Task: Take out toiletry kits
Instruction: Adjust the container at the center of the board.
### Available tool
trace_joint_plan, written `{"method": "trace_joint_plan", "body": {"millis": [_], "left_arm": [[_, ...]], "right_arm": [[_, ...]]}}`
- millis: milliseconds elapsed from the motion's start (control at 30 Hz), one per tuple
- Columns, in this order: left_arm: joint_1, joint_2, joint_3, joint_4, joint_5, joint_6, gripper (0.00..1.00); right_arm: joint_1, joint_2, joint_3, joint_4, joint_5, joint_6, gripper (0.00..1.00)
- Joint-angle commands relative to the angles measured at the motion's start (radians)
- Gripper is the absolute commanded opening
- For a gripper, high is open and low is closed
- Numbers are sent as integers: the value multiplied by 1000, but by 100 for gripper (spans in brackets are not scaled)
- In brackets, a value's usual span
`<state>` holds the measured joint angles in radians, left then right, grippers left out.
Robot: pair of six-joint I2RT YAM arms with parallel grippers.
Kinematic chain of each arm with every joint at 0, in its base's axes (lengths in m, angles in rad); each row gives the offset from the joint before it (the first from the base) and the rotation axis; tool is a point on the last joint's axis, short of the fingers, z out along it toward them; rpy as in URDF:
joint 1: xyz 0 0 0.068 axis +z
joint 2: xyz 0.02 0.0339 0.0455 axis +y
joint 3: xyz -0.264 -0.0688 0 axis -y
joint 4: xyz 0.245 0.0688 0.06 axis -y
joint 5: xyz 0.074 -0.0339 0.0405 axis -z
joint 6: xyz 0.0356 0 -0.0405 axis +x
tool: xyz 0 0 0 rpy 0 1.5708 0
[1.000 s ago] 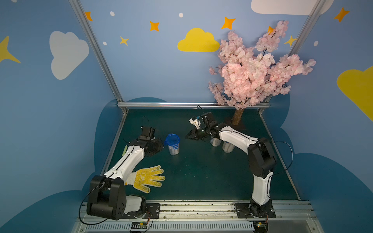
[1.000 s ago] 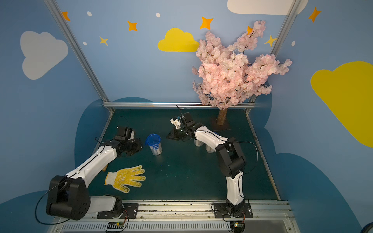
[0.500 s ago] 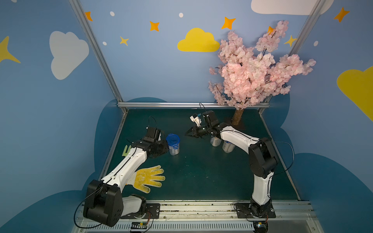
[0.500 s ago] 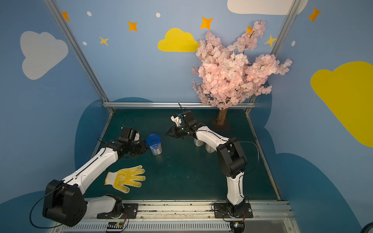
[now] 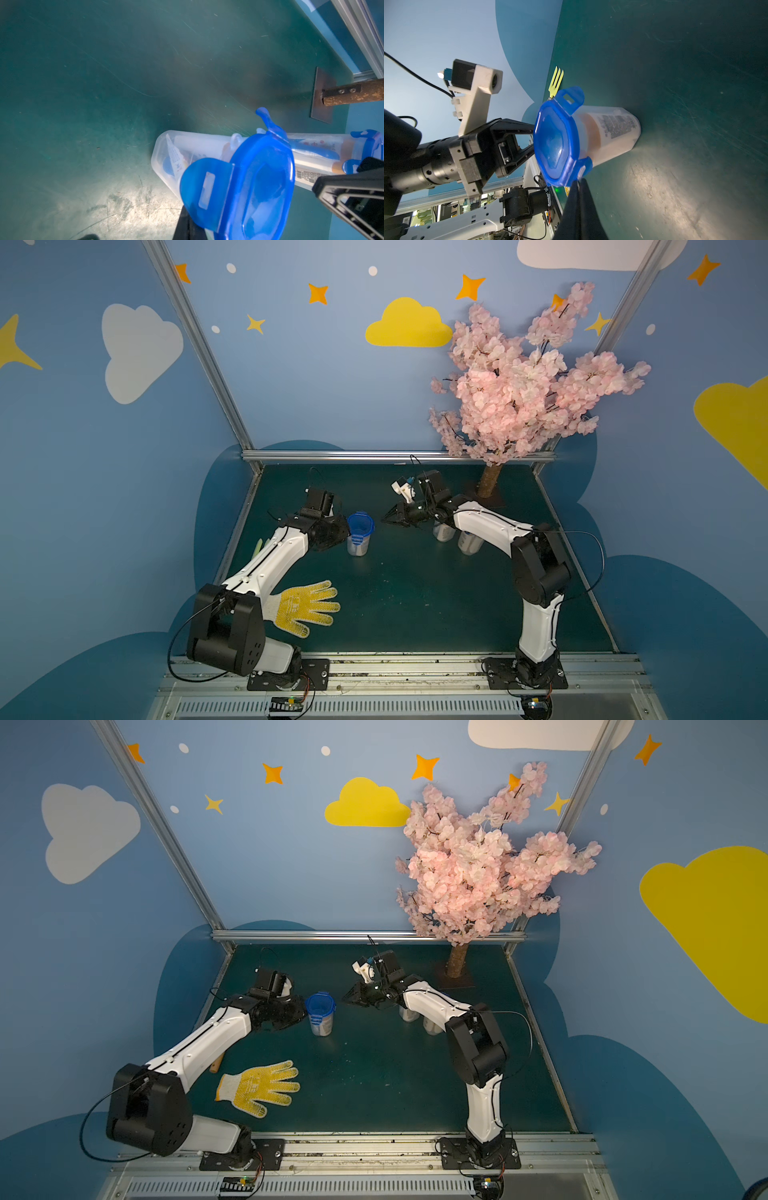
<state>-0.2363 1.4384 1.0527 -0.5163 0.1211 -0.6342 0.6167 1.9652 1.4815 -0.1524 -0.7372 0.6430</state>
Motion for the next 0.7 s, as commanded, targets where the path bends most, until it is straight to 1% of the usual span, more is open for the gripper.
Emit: {"method": "trace_joint_plan", "body": {"millis": [0,133,267,367,467,533,600,667], "left_arm": [[9,-20,2,-19,-18,13,2],[23,-57,-33,-30,-30,19,2],[35,-89,-52,-73,-49,29,2],[50,-126,-62,-117,-72,32,2],[67,-182,-55,-149,-110,35,2],[68,-219,-45,-139,-120,37,2],[67,-237,-26,-115,-98,32,2],[55,-227,-4,-75,-60,20,2]], "right_arm": [[-1,-26,-19,17,0,-9,0],[-3,-26,-43,70,-23,17,0],[-3,-25,-89,191,-62,74,10],[-3,-28,-133,287,-76,120,14],[-3,-35,-174,385,-86,155,24],[0,-34,-194,446,-92,177,32],[3,-29,-204,501,-95,202,41],[6,-17,-215,570,-102,238,47]]}}
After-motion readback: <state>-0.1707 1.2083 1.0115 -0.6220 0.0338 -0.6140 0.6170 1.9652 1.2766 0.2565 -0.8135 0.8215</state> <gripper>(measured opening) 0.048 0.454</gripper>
